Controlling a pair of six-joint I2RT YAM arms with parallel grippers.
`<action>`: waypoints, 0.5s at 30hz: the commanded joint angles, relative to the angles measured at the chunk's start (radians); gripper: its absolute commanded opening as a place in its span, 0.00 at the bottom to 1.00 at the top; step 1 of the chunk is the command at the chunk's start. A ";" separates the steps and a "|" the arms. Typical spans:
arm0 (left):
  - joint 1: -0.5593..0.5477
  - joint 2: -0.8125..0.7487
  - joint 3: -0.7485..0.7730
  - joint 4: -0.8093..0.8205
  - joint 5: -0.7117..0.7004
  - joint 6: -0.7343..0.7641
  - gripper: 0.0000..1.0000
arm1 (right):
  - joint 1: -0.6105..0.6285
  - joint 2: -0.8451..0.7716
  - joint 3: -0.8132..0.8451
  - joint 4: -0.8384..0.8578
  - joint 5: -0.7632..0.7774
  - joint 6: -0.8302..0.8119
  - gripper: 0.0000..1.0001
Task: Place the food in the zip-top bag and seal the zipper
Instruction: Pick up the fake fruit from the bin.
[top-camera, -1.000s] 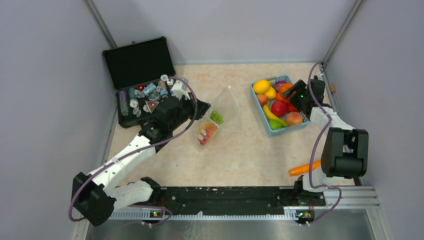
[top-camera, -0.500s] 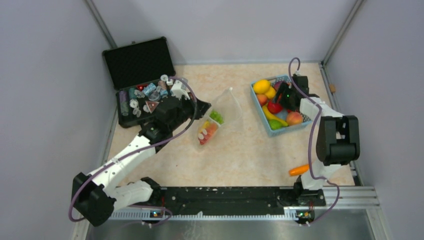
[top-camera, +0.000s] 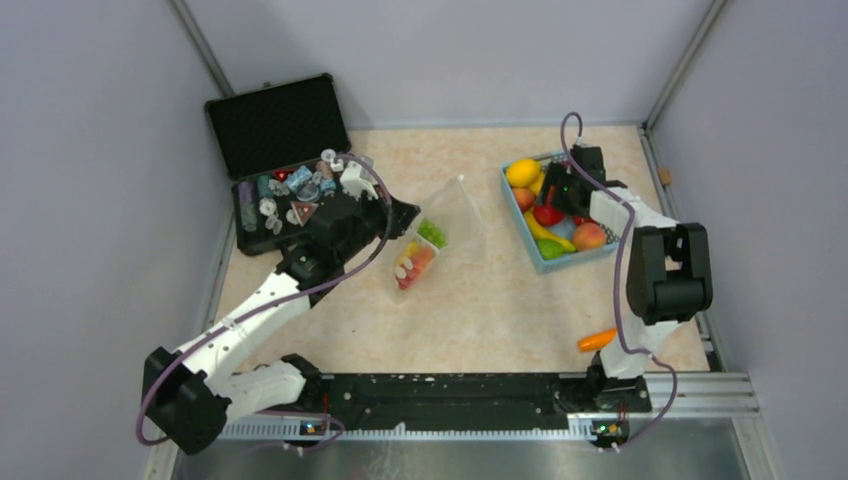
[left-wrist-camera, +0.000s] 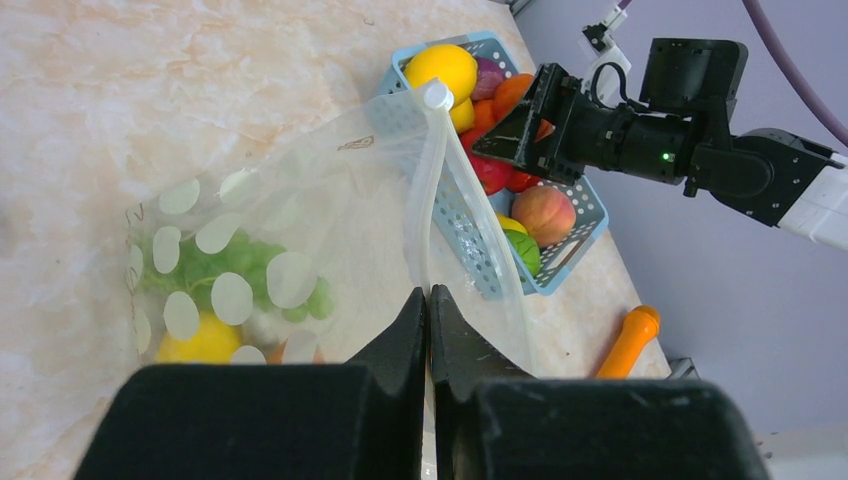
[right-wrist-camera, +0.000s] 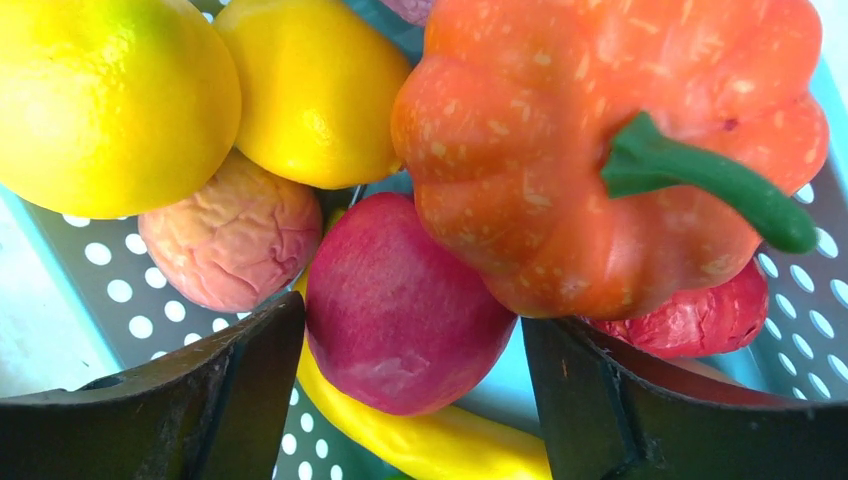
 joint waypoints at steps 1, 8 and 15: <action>0.001 -0.018 -0.006 0.051 -0.007 -0.001 0.02 | 0.016 -0.007 -0.026 -0.024 0.033 -0.022 0.80; 0.002 -0.015 -0.010 0.056 -0.008 -0.001 0.02 | 0.016 -0.038 -0.059 0.019 0.076 -0.002 0.73; 0.002 -0.027 -0.020 0.057 -0.012 -0.004 0.02 | 0.016 -0.026 -0.062 0.022 0.049 0.004 0.78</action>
